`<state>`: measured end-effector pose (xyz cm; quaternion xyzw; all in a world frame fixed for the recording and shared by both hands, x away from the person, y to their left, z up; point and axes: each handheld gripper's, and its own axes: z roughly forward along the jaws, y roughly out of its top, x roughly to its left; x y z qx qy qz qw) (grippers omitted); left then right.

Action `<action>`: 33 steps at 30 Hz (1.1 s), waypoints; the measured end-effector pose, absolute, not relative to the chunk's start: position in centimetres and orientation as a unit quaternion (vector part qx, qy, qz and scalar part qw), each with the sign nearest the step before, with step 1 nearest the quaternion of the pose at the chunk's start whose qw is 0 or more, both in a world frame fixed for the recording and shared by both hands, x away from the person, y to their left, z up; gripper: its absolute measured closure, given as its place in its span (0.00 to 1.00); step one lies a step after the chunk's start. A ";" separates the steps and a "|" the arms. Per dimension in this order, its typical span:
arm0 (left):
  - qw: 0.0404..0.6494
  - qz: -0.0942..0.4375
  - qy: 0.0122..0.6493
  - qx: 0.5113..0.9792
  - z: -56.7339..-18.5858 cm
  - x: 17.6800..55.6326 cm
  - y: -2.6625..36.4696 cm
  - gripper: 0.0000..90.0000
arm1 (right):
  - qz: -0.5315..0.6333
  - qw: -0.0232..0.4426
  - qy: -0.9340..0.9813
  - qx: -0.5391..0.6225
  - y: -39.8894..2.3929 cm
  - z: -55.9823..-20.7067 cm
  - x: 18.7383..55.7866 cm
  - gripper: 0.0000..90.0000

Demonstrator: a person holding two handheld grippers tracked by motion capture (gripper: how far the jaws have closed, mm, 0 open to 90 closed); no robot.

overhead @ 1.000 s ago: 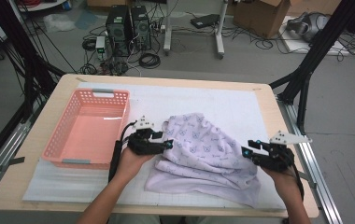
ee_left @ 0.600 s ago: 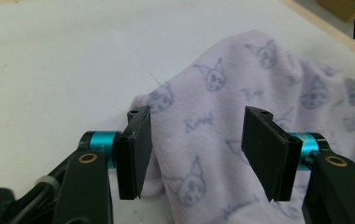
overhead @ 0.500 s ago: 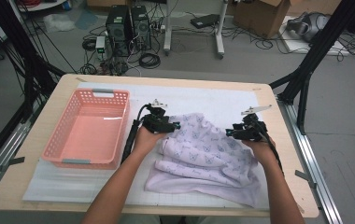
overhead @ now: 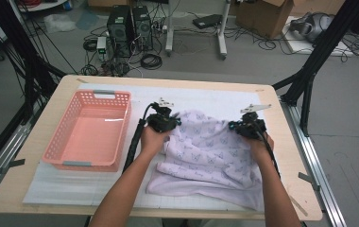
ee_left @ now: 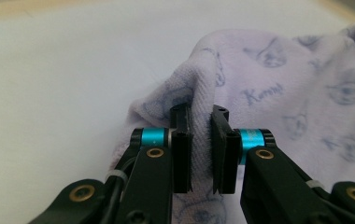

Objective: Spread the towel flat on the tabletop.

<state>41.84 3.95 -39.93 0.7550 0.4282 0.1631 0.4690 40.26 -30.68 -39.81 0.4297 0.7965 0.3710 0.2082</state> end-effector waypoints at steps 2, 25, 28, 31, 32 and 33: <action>0.483 0.169 0.427 0.746 -39.2 41.7 4.5 0.89 | 0.405 0.246 0.761 0.444 -32.0 -38.3 39.7 0.95; 0.455 0.101 0.388 0.795 -42.5 33.7 7.0 0.71 | 0.382 0.158 0.858 0.306 -31.7 -42.3 28.9 0.95; 0.475 0.118 0.383 0.784 -42.0 33.5 7.6 0.51 | 0.358 0.147 0.872 0.301 -32.0 -43.2 27.9 0.92; 0.503 0.128 0.383 0.764 -41.1 33.9 7.9 0.46 | 0.371 0.134 0.866 0.307 -32.3 -42.6 28.1 0.83; 0.510 0.130 0.382 0.760 -40.8 34.1 7.9 0.46 | 0.376 0.133 0.864 0.308 -32.4 -42.2 28.2 0.78; 0.512 0.134 0.378 0.759 -40.5 34.4 7.9 0.46 | 0.389 0.136 0.855 0.314 -32.5 -41.6 28.4 0.73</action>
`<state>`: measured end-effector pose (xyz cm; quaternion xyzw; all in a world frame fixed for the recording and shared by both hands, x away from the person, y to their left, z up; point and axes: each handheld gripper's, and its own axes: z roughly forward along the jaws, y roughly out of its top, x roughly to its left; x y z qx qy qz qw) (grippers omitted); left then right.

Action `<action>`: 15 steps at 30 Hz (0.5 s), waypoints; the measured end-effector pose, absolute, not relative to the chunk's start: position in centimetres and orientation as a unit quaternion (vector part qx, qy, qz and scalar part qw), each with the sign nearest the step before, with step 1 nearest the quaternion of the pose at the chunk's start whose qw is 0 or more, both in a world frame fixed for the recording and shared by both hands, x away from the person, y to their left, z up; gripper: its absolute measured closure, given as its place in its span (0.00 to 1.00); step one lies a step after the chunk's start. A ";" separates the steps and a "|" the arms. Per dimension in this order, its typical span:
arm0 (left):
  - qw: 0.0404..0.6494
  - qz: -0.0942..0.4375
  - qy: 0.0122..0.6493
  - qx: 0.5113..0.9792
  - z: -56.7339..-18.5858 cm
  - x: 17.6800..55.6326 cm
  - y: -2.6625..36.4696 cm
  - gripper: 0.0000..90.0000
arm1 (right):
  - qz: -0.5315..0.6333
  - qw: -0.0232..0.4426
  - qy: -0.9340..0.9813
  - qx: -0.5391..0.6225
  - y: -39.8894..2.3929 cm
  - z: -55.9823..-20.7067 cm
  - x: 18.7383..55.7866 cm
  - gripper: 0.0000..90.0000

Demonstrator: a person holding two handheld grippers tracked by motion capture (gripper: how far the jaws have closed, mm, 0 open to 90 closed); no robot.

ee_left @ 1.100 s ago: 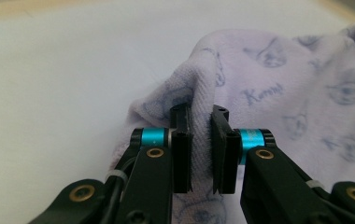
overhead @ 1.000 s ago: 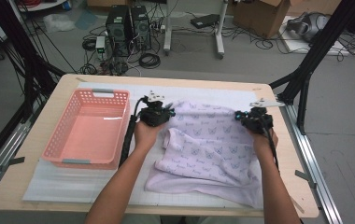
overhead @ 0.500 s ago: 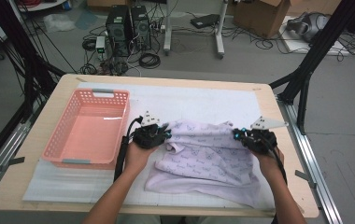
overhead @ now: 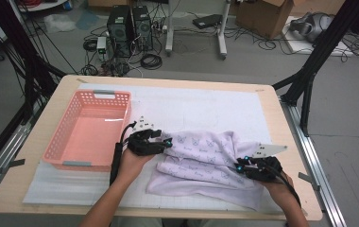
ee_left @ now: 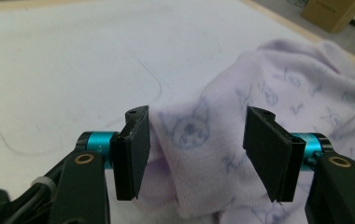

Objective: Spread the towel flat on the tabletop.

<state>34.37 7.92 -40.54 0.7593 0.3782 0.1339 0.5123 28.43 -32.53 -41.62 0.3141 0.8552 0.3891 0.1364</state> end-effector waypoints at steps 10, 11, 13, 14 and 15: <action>0.518 0.133 0.396 0.747 -40.6 37.0 7.3 0.48 | 0.375 0.160 0.789 0.460 -32.7 -38.7 37.6 0.59; 0.516 0.133 0.396 0.748 -40.7 37.1 7.3 0.48 | 0.375 0.160 0.789 0.460 -32.7 -38.7 37.6 0.59; 0.514 0.132 0.398 0.749 -40.9 37.3 7.4 0.48 | 0.347 0.138 0.804 0.463 -31.6 -40.2 39.3 0.58; 0.512 0.134 0.397 0.750 -40.9 37.4 7.5 0.48 | 0.331 0.128 0.812 0.462 -31.1 -41.0 39.9 0.57; 0.514 0.134 0.399 0.747 -41.0 37.6 7.6 0.48 | 0.320 0.116 0.819 0.463 -30.7 -41.8 40.4 0.57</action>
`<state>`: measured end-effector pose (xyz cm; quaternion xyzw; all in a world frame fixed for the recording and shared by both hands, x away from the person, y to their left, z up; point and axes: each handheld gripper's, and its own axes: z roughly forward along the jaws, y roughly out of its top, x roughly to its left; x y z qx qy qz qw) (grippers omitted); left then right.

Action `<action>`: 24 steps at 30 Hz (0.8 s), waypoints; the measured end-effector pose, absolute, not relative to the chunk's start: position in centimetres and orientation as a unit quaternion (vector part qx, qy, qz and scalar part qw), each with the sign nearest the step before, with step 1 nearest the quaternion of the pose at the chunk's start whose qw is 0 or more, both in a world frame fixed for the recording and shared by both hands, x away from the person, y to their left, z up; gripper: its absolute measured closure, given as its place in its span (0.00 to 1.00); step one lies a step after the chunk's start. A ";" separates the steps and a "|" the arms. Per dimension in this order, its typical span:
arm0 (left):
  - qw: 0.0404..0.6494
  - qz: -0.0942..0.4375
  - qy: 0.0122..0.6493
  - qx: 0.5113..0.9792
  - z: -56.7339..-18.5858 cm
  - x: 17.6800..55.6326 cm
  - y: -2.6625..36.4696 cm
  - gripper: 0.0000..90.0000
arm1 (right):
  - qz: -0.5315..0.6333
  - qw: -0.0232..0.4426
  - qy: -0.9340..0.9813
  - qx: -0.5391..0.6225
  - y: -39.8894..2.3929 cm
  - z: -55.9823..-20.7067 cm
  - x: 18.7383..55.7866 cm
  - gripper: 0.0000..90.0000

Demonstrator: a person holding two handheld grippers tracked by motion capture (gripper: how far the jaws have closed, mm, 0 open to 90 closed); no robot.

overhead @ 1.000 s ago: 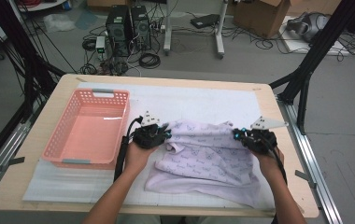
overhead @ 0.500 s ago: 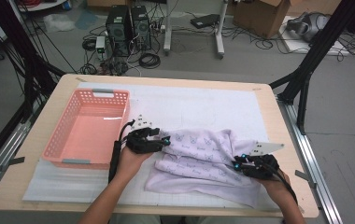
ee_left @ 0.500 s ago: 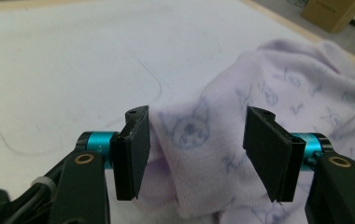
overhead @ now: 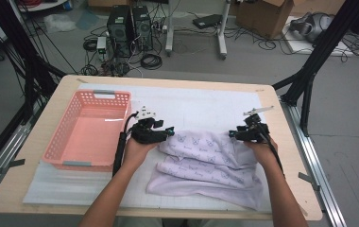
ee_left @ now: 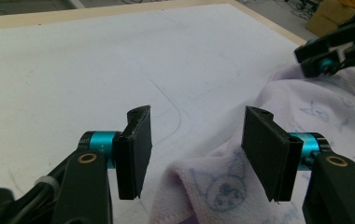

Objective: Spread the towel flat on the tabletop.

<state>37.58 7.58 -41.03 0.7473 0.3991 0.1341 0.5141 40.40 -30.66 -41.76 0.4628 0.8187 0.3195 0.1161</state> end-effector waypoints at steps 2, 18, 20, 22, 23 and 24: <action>0.510 0.131 0.408 0.746 -41.2 38.1 7.9 0.48 | 0.287 0.114 0.837 0.451 -29.6 -42.9 41.0 0.68; 0.511 0.104 0.468 0.713 -43.4 41.6 7.8 0.50 | 0.279 0.383 0.762 0.442 -32.4 -39.7 39.2 0.66; 0.520 0.094 0.473 0.705 -43.6 41.8 7.7 0.50 | 0.285 0.369 0.757 0.457 -32.7 -39.6 39.2 0.63; 0.528 0.084 0.469 0.703 -43.7 41.8 7.5 0.50 | 0.303 0.360 0.741 0.479 -33.3 -39.3 39.0 0.61; 0.533 0.079 0.465 0.703 -43.8 41.8 7.3 0.50 | 0.319 0.354 0.733 0.485 -33.6 -39.0 38.8 0.61; 0.536 0.074 0.461 0.703 -43.8 41.8 7.1 0.49 | 0.337 0.344 0.726 0.492 -33.8 -38.8 38.7 0.61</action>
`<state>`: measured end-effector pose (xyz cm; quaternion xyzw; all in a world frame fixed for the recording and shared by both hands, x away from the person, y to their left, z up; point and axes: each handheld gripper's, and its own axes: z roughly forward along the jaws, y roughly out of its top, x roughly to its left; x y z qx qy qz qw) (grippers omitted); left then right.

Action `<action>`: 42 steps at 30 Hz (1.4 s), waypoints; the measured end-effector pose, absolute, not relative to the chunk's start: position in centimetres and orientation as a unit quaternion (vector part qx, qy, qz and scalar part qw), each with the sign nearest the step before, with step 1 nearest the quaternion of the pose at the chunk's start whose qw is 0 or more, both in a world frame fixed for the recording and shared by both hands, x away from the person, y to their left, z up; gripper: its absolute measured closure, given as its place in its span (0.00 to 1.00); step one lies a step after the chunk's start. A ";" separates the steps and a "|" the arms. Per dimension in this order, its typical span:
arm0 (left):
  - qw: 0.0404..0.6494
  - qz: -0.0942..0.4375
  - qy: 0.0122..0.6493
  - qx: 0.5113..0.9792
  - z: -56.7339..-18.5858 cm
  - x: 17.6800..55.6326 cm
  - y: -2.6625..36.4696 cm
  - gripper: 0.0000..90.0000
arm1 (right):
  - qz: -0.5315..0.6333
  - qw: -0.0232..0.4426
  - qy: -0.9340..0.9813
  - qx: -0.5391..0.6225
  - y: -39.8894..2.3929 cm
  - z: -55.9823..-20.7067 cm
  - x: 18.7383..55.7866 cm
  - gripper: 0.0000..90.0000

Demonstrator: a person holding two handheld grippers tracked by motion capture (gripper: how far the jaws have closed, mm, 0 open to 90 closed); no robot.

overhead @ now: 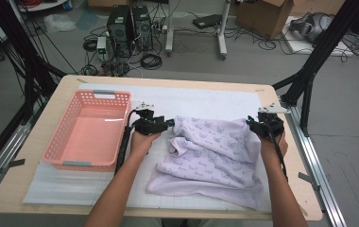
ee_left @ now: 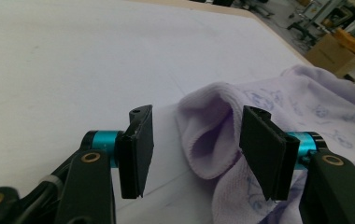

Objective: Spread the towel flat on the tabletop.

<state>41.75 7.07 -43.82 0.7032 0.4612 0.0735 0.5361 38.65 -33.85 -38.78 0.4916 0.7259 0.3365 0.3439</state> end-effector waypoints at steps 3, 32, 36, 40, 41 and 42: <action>0.534 0.052 0.450 0.714 -44.1 41.6 6.4 0.49 | 0.369 0.284 0.728 0.503 -34.0 -38.6 38.2 0.59; 0.469 -0.001 0.316 0.825 -43.8 31.6 6.1 0.87 | 0.371 0.058 0.883 0.283 -28.8 -41.9 28.7 0.92; 0.486 -0.005 0.322 0.813 -43.3 31.3 6.4 0.63 | 0.367 0.052 0.888 0.270 -29.7 -41.5 27.0 0.90; 0.500 0.013 0.335 0.798 -42.1 32.4 6.6 0.53 | 0.380 0.050 0.882 0.276 -30.5 -41.4 26.6 0.89; 0.506 0.017 0.336 0.795 -41.7 32.7 6.6 0.53 | 0.377 0.052 0.881 0.282 -30.7 -41.6 26.7 0.91; 0.512 0.022 0.340 0.789 -41.3 32.9 6.6 0.53 | 0.377 0.052 0.881 0.282 -30.7 -41.6 26.7 0.91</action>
